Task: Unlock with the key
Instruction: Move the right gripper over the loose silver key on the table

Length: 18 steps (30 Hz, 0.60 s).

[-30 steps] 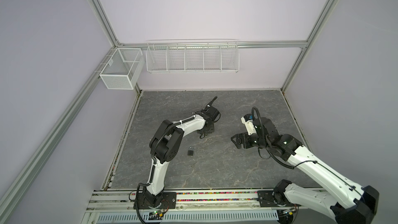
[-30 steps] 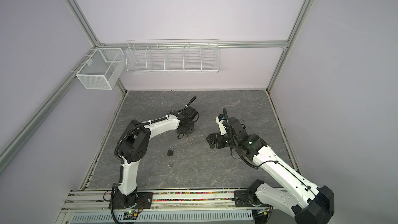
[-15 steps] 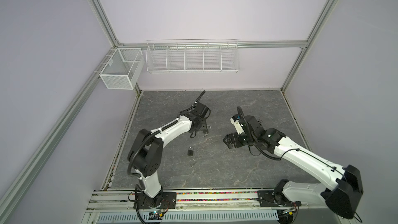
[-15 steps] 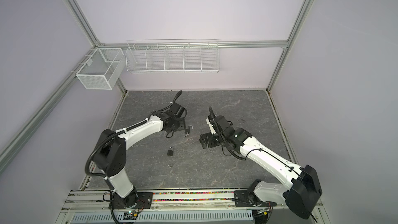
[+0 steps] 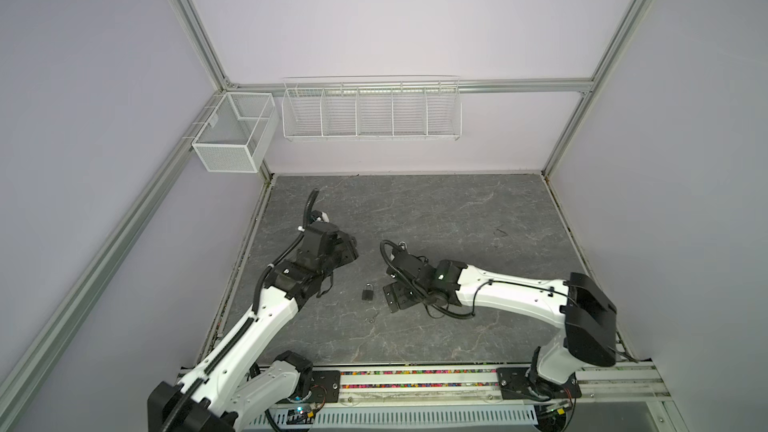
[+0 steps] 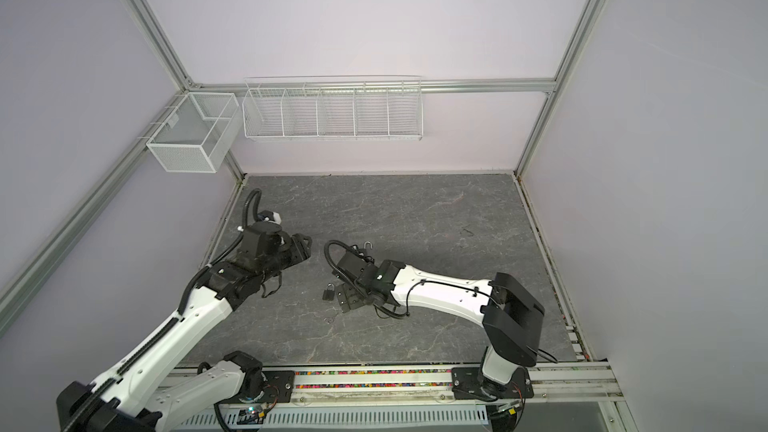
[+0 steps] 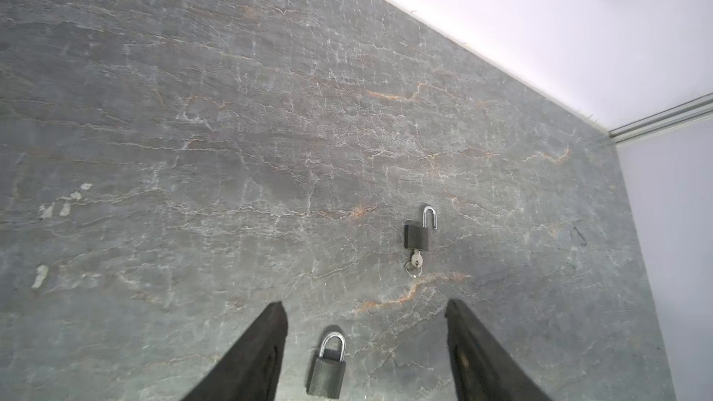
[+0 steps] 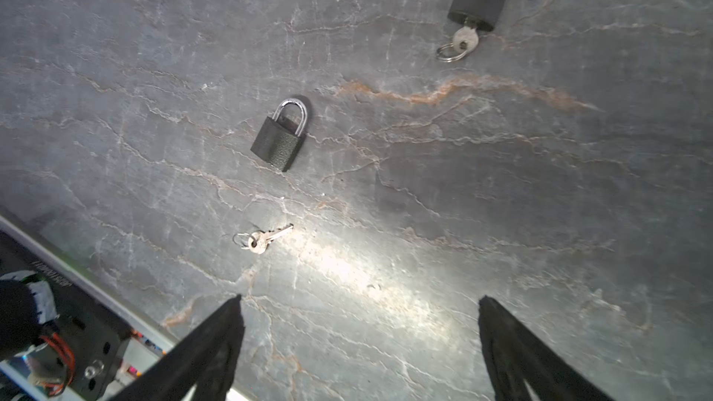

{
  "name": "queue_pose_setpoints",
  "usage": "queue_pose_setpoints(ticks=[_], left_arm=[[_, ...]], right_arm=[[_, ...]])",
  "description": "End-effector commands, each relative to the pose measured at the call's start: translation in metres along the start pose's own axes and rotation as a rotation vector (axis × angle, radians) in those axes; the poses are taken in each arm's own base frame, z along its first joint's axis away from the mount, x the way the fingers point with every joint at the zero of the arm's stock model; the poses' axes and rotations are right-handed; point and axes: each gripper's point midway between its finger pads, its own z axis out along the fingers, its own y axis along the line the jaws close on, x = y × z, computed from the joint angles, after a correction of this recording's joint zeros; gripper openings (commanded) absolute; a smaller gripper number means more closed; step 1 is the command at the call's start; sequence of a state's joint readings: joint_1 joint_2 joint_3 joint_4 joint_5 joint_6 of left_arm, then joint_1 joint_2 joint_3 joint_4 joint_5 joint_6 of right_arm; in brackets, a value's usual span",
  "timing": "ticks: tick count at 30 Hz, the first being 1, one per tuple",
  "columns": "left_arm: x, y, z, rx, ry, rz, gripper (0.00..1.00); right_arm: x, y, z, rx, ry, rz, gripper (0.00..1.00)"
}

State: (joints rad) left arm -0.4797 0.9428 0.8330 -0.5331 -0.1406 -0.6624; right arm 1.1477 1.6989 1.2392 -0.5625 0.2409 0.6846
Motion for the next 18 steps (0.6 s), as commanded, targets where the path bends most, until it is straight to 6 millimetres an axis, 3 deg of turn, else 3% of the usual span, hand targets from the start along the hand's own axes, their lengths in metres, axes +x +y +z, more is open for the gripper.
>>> queue_pose_setpoints(ticks=[1, 8, 18], left_arm=[[0.0, 0.007, -0.018, 0.019, -0.032, -0.031, 0.66], [0.003, 0.027, -0.045, -0.012, -0.08, -0.057, 0.65], [0.001, 0.044, -0.068, -0.06, -0.132, -0.077, 0.65]], right_arm=[[-0.001, 0.005, 0.011, 0.052, -0.034, 0.094, 0.95], [0.015, 0.033, 0.038, 0.073, 0.019, 0.026, 0.94], [0.024, 0.048, 0.06, 0.096, 0.057, -0.027, 0.94]])
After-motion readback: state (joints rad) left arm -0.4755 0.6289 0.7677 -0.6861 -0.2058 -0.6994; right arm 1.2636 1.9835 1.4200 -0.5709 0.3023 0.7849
